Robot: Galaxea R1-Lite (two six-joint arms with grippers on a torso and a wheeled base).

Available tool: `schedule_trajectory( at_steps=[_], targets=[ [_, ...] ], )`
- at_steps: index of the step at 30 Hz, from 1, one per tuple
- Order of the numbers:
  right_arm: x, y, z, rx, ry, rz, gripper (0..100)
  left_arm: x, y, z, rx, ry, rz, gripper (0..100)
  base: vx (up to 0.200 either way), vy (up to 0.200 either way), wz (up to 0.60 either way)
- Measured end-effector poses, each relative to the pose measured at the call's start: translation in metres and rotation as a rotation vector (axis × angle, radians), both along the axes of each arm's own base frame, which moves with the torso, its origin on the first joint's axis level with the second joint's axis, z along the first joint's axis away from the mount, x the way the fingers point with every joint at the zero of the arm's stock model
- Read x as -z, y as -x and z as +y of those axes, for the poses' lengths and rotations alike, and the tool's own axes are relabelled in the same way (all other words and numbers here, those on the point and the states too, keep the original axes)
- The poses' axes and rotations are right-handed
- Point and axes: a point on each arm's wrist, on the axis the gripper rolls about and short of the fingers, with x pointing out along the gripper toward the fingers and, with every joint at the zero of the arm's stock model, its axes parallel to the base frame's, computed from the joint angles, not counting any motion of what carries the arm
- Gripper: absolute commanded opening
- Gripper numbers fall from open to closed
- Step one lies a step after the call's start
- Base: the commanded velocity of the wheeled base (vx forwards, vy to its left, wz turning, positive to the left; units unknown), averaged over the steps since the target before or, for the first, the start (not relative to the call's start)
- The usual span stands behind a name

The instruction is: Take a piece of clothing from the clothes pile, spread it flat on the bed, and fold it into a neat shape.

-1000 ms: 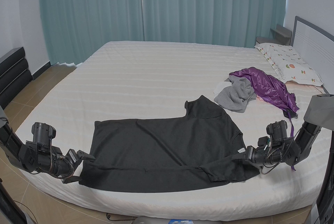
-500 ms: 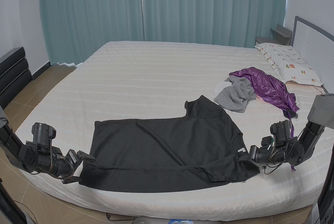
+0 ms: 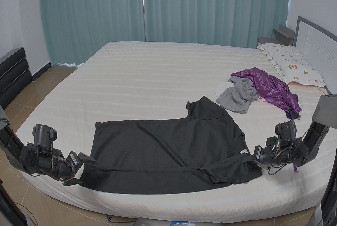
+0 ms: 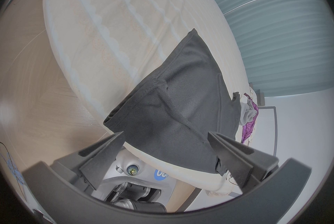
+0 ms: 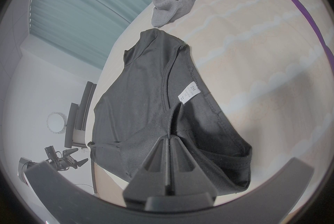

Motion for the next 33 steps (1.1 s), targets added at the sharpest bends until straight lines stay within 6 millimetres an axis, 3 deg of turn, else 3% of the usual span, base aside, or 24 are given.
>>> schedule_trajectory(
  at_steps=[8,9,25,33],
  targets=[
    [0.002,0.000,-0.002,0.003,0.003,0.003,0,0.001,0.000,0.000,0.003,-0.001,0.002,100,0.000,0.000,0.00],
    [0.002,-0.001,-0.002,0.004,0.003,0.004,100,0.001,0.000,0.000,0.003,-0.002,0.003,100,0.000,0.000,0.00],
    [-0.006,-0.003,-0.004,0.013,-0.020,-0.035,100,0.003,-0.024,-0.006,-0.085,0.020,-0.110,100,0.000,0.000,0.00],
    [-0.007,-0.006,-0.007,0.038,-0.036,-0.040,100,0.019,-0.041,-0.014,-0.168,-0.092,-0.147,100,0.000,0.000,0.00]
  ],
)
